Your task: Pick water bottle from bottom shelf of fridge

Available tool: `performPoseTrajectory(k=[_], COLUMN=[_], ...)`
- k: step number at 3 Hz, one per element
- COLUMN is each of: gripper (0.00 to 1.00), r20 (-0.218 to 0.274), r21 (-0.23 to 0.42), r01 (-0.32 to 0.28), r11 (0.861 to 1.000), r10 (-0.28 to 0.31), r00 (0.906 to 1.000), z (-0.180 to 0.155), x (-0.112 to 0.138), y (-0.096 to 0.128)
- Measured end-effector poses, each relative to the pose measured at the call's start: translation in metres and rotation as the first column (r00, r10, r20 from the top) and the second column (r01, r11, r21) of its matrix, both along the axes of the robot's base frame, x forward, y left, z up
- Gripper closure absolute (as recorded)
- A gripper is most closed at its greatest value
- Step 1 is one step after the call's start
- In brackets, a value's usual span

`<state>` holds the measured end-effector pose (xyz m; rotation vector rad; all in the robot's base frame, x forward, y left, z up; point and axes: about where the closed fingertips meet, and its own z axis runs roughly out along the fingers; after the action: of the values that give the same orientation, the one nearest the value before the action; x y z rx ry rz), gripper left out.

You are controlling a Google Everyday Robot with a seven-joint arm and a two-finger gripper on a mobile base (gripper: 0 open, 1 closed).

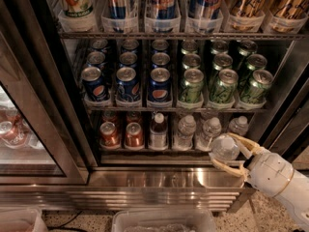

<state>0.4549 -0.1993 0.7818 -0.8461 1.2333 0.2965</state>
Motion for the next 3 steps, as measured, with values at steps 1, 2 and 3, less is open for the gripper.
performPoseTrajectory(k=[1,2,3], gripper=[1.00,1.00,1.00], r20=[-0.005,-0.007,-0.009], r21=[-0.024,-0.037,-0.024], r01=[-0.081,-0.150,-0.219], r11=[0.996,0.988,0.975], r10=[0.081,0.150,0.219], r00=[0.9967,0.9886,0.9757], z=[0.010,0.017,0.026], x=[-0.012,-0.022,-0.033], y=[0.014,0.025,0.035])
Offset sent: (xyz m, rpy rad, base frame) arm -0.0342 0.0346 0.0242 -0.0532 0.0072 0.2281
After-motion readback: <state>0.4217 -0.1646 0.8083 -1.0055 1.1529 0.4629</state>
